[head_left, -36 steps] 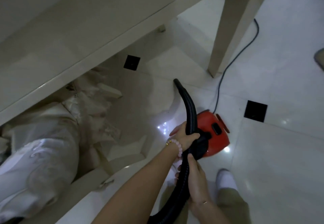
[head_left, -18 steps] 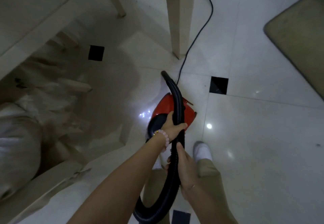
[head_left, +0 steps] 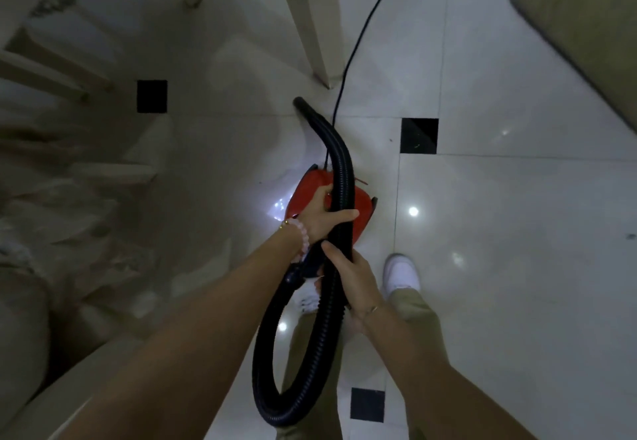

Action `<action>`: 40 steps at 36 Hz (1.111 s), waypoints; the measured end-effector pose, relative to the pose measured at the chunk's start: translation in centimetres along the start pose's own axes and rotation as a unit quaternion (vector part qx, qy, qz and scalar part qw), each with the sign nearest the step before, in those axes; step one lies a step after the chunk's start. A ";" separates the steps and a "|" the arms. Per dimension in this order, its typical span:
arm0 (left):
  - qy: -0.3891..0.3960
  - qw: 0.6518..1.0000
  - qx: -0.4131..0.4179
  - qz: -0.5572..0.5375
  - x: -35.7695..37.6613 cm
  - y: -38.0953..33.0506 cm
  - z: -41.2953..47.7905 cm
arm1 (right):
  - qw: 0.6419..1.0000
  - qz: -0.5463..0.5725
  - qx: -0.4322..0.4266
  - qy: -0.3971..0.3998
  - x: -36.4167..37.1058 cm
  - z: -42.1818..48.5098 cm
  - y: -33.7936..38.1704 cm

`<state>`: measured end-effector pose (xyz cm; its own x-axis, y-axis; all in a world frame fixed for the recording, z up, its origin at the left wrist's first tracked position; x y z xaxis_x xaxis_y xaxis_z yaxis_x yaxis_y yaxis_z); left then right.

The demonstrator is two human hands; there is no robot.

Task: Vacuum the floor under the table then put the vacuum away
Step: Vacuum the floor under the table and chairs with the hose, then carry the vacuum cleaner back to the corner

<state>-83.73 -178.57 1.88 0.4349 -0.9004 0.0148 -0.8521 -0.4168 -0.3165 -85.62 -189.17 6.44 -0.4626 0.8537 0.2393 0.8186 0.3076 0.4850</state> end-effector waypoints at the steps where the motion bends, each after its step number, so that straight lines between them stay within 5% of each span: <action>1: 0.012 1.000 -0.004 -0.005 0.5 -0.1 0.0 | 1.000 0.007 -0.004 -0.012 -0.6 0.0 0.2; 6: 0.067 0.995 -0.049 -0.064 2.6 0.1 0.2 | 0.991 0.035 -0.050 -0.120 -5.0 -0.5 1.3; 10: -0.022 0.998 -0.053 -0.036 1.2 0.7 1.8 | 0.975 0.094 -0.057 -0.195 -9.1 -1.3 1.5; 13: -0.111 0.989 -0.030 0.097 -0.9 1.4 3.4 | 0.968 0.115 -0.045 -0.218 -11.5 -1.9 0.7; 18: -0.161 0.898 0.051 0.405 -1.5 0.7 5.0 | 0.959 0.156 -0.031 -0.236 -14.2 -2.2 -0.3; 22: -0.160 0.783 0.095 0.594 0.3 0.4 6.7 | 0.968 0.134 -0.004 -0.212 -14.7 -1.8 -1.4; 31: -0.088 0.701 0.003 0.707 2.2 2.7 12.3 | 0.976 0.140 0.007 -0.169 -14.1 2.2 -2.1; 35: -0.058 0.708 -0.029 0.703 1.6 1.5 13.2 | 0.979 0.129 0.019 -0.160 -14.0 2.8 -1.7; 40: -0.104 0.777 0.010 0.621 0.7 -1.5 11.5 | 0.978 0.136 0.024 -0.154 -14.2 2.1 -1.7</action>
<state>-78.76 -177.13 -8.50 -0.6792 -0.5664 -0.4667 -0.6491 0.7604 0.0218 -79.66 -200.94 0.44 -0.1077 0.9905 0.0858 0.9156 0.0652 0.3967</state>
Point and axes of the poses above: each hand's wrist, its own z-axis towards the middle knuckle, its own x-axis out of the palm, y = z × x, the point moved 8 cm from there along z, towards the middle knuckle, and after that the axes turned 12 degrees about -x, right-handed, at the moved point
